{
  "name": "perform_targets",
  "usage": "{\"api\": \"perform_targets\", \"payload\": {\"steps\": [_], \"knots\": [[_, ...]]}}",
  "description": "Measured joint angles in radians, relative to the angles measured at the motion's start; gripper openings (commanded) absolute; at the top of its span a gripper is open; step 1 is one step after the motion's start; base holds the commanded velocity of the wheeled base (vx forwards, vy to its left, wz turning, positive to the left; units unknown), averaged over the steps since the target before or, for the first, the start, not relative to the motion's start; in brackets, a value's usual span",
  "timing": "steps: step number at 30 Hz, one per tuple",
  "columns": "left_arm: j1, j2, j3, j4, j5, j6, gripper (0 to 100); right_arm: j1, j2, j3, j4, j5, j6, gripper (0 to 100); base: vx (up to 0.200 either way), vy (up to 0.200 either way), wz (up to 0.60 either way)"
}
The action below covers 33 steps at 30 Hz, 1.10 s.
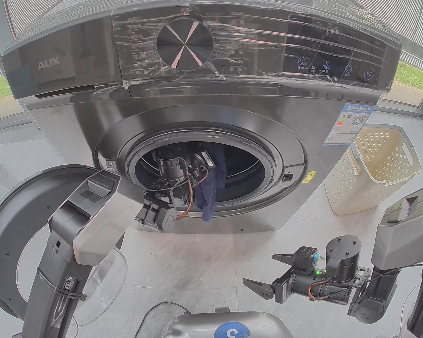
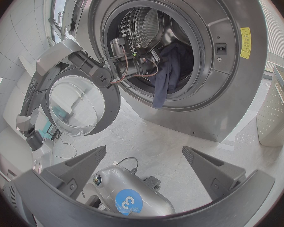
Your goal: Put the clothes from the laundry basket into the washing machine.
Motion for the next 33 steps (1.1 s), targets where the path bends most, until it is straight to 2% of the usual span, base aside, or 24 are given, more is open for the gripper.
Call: {"api": "perform_targets", "payload": {"steps": [6,10,11,17,24,26,31,32,33], "knots": [[0.012,0.064,-0.151,-0.097,0.016,-0.02,0,0.0,0.002,0.0,0.0,0.0,0.0,100,0.0,0.0,0.0],[0.01,0.092,-0.165,-0.098,0.018,-0.018,0,0.0,0.005,0.001,0.0,0.0,0.0,100,0.0,0.0,0.0],[0.009,0.095,-0.165,-0.098,0.018,-0.017,100,0.0,0.005,0.001,0.0,0.0,0.0,100,0.0,0.0,0.0],[0.006,0.106,-0.152,-0.097,0.019,-0.016,100,0.0,0.006,0.001,0.0,0.0,0.0,100,0.0,0.0,0.0],[0.002,0.071,-0.016,-0.084,0.018,-0.006,100,0.0,0.007,0.003,0.0,0.0,0.0,100,0.0,0.0,0.0],[0.0,0.053,0.037,-0.078,0.015,0.008,100,0.001,0.007,0.003,0.0,0.0,0.0,100,0.0,0.0,0.0],[-0.013,0.026,0.124,-0.028,0.003,0.065,100,0.007,0.007,0.003,0.0,-0.002,0.0,100,0.0,0.0,0.0],[-0.015,0.026,0.127,-0.013,0.002,0.072,0,0.007,0.007,0.003,0.0,-0.001,0.0,100,0.0,0.0,0.0],[-0.016,0.027,0.126,-0.006,0.002,0.076,0,0.008,0.007,0.003,0.0,-0.002,0.0,100,0.0,0.0,0.0]]}}
